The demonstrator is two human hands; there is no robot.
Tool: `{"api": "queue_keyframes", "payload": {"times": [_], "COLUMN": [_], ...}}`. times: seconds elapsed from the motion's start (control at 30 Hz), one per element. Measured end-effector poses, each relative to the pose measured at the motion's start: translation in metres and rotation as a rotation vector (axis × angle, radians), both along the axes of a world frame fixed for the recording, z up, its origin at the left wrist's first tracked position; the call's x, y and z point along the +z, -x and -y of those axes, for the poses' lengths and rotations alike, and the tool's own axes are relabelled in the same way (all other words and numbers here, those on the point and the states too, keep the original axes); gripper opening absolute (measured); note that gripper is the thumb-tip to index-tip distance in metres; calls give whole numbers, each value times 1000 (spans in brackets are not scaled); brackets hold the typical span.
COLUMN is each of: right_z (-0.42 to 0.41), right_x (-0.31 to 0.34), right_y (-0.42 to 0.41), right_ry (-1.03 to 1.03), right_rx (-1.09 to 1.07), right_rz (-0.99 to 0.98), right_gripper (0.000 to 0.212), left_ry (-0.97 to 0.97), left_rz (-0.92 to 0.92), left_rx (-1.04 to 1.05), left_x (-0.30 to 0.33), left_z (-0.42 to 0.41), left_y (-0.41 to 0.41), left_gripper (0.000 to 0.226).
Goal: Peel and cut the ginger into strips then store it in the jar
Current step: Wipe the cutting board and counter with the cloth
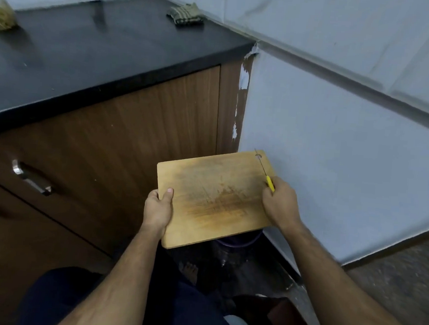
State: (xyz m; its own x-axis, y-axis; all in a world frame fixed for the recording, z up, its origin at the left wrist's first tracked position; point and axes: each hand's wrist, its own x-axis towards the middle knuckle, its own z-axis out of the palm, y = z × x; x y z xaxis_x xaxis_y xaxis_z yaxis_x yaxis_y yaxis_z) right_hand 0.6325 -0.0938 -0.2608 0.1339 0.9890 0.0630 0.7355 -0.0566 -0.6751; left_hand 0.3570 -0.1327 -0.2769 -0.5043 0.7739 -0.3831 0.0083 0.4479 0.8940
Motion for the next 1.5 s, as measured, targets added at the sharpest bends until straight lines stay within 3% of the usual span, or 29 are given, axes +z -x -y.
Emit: {"api": "queue_keyframes", "payload": {"times": [0.23, 0.7, 0.97, 1.5], "right_z": [16, -3, -11, -37], "right_x": [-56, -123, -150, -208], "right_y": [3, 9, 11, 16], "right_ry": [78, 220, 282, 468], "right_rx": [2, 123, 139, 141], "right_rz": [-39, 131, 216, 208], "right_gripper": [39, 14, 20, 21], "left_ry": [102, 213, 301, 400], "left_rz": [-46, -111, -180, -259], "left_rx": [112, 235, 228, 293], "left_x": [-44, -72, -89, -122], "left_z": [6, 8, -4, -16], "left_y": [-5, -8, -17, -13], "left_gripper": [25, 40, 45, 48]}}
